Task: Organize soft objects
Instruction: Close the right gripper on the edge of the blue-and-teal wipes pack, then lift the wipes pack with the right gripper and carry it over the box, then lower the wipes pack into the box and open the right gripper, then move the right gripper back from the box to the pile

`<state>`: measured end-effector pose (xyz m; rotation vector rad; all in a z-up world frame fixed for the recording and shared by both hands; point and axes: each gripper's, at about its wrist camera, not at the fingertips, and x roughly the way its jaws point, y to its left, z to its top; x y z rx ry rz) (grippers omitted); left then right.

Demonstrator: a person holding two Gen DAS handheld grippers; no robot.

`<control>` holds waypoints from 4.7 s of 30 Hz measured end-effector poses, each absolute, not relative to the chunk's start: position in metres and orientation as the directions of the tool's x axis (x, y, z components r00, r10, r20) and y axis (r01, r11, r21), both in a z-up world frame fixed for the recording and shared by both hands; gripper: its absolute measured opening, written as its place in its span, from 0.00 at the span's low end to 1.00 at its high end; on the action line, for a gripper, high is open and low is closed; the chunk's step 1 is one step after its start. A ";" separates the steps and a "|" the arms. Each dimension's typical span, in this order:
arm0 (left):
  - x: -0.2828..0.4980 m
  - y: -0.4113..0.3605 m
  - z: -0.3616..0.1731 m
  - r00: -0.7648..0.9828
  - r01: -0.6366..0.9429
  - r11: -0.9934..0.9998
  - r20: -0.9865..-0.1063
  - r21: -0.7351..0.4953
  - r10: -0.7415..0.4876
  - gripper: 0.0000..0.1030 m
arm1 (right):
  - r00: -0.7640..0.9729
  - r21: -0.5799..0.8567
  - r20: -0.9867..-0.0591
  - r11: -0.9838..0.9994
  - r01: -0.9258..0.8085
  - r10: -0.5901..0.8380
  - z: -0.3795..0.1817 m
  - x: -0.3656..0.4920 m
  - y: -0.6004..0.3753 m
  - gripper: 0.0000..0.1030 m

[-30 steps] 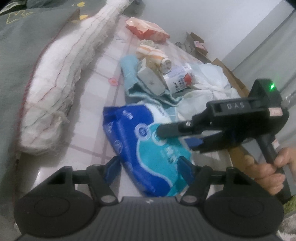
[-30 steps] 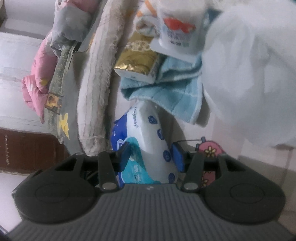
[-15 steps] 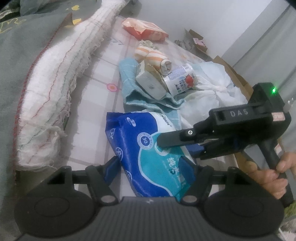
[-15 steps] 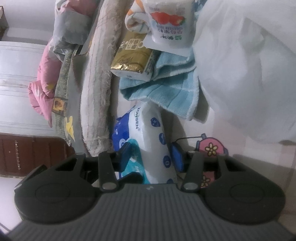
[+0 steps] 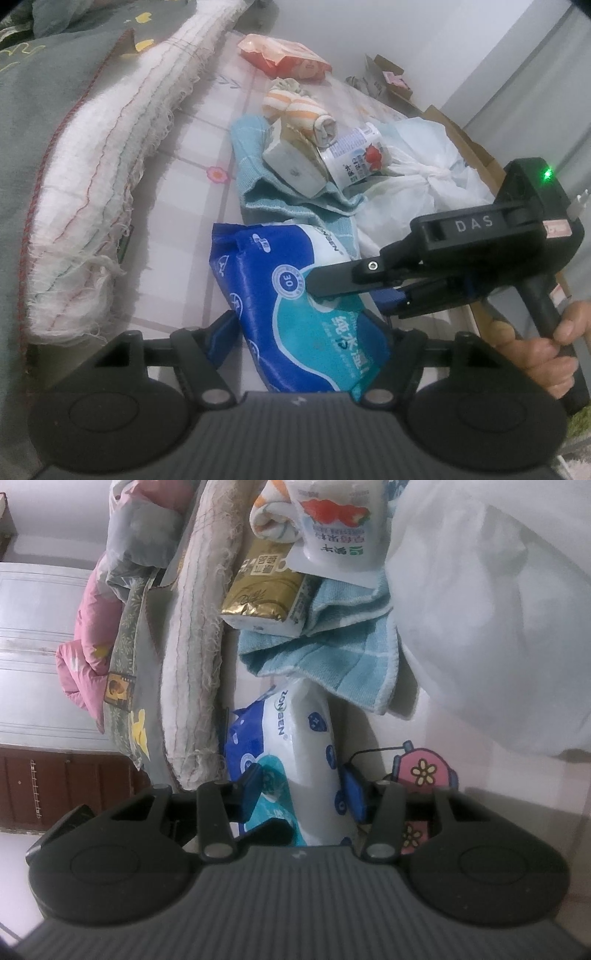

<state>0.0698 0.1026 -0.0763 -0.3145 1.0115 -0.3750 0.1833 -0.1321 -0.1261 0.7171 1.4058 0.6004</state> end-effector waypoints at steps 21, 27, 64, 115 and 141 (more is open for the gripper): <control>0.058 0.094 -0.061 0.487 0.143 0.909 -0.772 -0.392 -0.409 0.65 | 0.080 0.733 -0.679 0.680 0.017 0.730 -0.115 0.173 -0.124 0.46; 0.051 0.097 -0.051 0.514 0.139 0.911 -0.758 -0.388 -0.401 0.65 | 0.085 0.741 -0.669 0.672 0.000 0.738 -0.106 0.169 -0.122 0.46; 0.080 -0.032 0.068 0.617 0.456 0.843 -0.581 -0.286 -0.531 0.65 | 0.452 0.773 -0.535 0.630 -0.080 0.714 0.031 0.145 -0.256 0.48; 0.241 -0.293 -0.014 0.183 0.570 0.731 -0.809 -0.376 -0.559 0.68 | 0.406 0.464 -0.848 0.849 0.255 0.341 -0.077 0.271 -0.539 0.52; 0.115 -0.075 0.041 0.542 0.459 0.847 -0.670 -0.268 -0.506 0.88 | 0.574 0.688 -0.586 0.726 -0.022 0.572 0.023 0.151 -0.426 0.55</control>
